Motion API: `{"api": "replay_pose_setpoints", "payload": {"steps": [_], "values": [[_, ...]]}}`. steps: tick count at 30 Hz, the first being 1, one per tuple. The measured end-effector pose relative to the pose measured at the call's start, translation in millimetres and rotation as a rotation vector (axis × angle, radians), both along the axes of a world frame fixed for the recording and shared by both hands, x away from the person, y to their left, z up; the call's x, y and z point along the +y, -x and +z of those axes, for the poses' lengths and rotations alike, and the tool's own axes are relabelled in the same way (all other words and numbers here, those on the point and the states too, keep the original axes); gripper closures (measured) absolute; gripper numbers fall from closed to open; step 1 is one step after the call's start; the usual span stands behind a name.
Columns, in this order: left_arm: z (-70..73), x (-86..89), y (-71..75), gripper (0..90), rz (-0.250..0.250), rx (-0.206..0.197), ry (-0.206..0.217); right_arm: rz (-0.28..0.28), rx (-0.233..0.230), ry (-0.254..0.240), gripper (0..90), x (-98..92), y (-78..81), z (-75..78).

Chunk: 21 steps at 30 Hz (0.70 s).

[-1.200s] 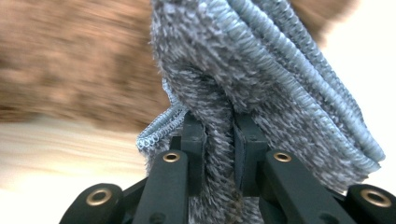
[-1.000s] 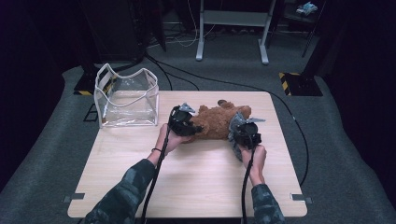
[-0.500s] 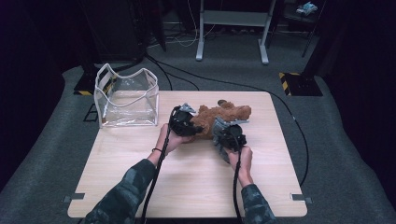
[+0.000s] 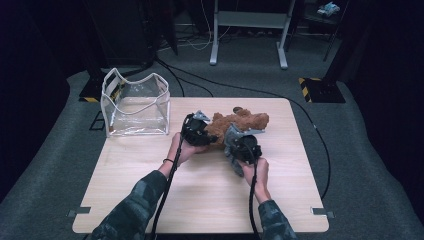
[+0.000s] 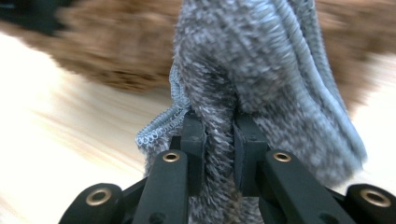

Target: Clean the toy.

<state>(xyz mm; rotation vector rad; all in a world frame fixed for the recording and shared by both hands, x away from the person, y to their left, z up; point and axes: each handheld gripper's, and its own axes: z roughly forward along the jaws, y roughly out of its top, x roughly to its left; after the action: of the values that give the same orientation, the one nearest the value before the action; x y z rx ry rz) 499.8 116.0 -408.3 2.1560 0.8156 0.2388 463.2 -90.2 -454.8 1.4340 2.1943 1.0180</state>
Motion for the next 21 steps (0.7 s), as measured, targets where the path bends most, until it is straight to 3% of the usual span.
{"api": "replay_pose_setpoints", "payload": {"steps": [2, 5, 7, 10, 16, 17, 21], "values": [[-0.3, -0.2, 0.7, 68.8, 0.005, 0.005, 0.007, 0.026, 0.002, 0.026, 77.3, 10.9, -3.6, -1.6], [-0.3, 1.5, -0.1, 67.5, -0.005, 0.003, 0.007, -0.009, 0.020, 0.022, 77.3, 4.9, -12.2, -6.4], [-0.4, 4.0, 0.2, 60.2, 0.003, 0.013, 0.023, -0.042, 0.030, -0.002, 77.3, -6.2, -14.9, -8.3], [1.6, 10.1, 2.8, 45.5, 0.027, -0.019, 0.025, -0.058, 0.026, -0.003, 77.3, -13.2, -12.6, -6.6], [-0.3, 34.2, 16.9, 34.1, 0.093, -0.101, -0.036, -0.097, 0.003, 0.002, 77.2, -23.2, -7.3, -2.3], [-2.3, 42.0, 20.3, 33.3, 0.107, -0.123, -0.062, -0.090, -0.004, 0.005, 77.2, -24.3, -6.3, -2.3], [-11.8, 56.1, 25.4, 32.4, 0.128, -0.126, -0.095, -0.062, -0.014, 0.003, 77.1, -22.0, 6.1, 0.2]]}}
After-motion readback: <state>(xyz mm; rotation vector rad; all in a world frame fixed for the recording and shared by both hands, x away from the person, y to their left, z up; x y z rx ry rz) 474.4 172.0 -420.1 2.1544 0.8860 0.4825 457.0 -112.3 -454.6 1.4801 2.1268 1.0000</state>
